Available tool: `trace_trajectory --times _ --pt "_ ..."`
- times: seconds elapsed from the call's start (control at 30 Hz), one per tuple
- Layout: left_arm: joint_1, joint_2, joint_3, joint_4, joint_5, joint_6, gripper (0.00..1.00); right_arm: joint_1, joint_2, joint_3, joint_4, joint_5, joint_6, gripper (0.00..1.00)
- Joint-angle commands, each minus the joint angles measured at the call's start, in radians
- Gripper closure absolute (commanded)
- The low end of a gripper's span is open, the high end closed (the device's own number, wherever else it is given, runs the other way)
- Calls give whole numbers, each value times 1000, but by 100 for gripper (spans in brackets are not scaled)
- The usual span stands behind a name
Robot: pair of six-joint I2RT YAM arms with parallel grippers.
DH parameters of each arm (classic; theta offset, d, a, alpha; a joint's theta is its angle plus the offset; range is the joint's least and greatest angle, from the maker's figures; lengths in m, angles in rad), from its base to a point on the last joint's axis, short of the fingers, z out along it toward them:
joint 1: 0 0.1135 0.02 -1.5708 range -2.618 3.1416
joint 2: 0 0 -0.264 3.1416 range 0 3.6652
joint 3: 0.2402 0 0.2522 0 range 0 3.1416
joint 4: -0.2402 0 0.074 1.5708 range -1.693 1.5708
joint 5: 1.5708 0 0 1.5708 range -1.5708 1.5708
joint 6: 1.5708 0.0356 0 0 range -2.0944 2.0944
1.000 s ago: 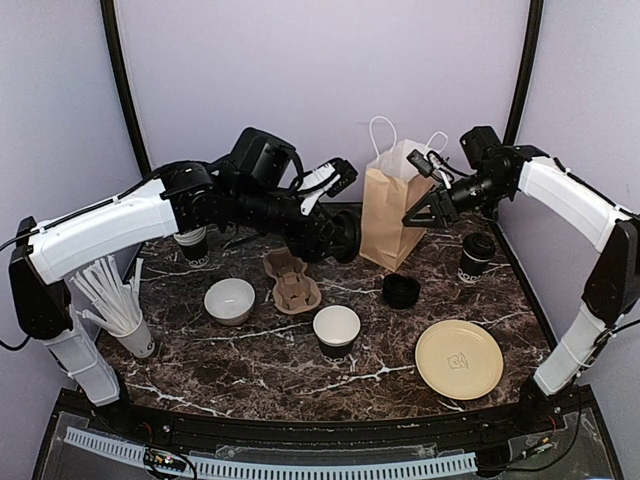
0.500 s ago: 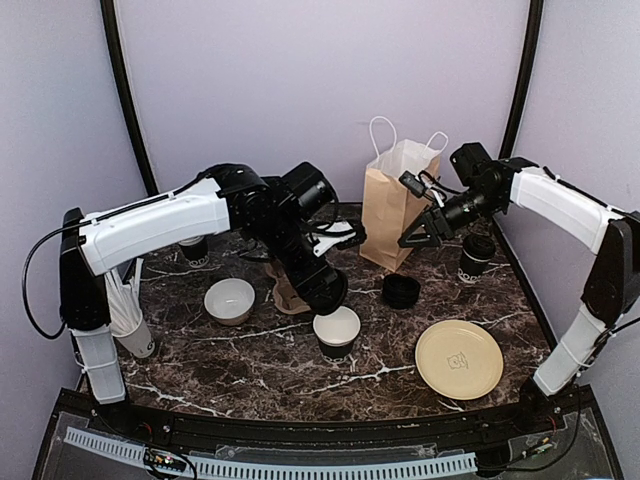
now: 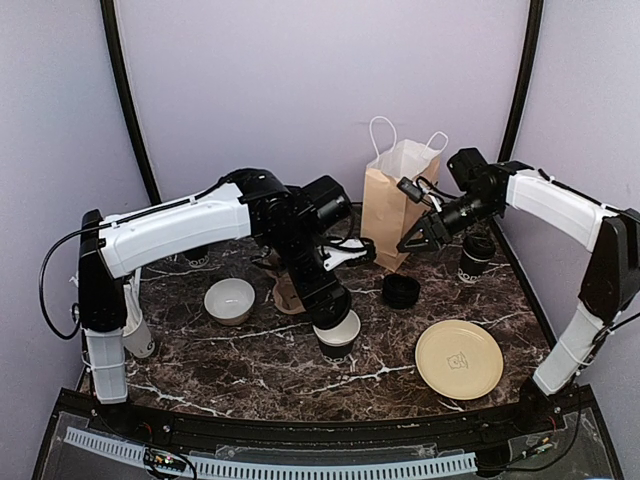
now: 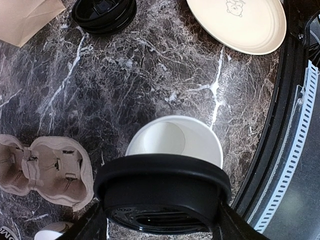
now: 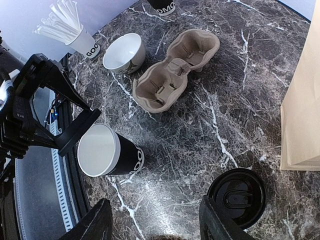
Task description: Pack the takeout coffee
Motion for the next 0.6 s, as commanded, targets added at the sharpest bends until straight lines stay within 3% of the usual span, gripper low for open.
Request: trace_trajectory --times 0.0,0.57 --pt "-14 3 23 -48 1 16 39 6 18 -8 19 -7 -15 41" --pt "-20 42 29 -46 14 27 39 7 14 -16 16 -4 -20 41"
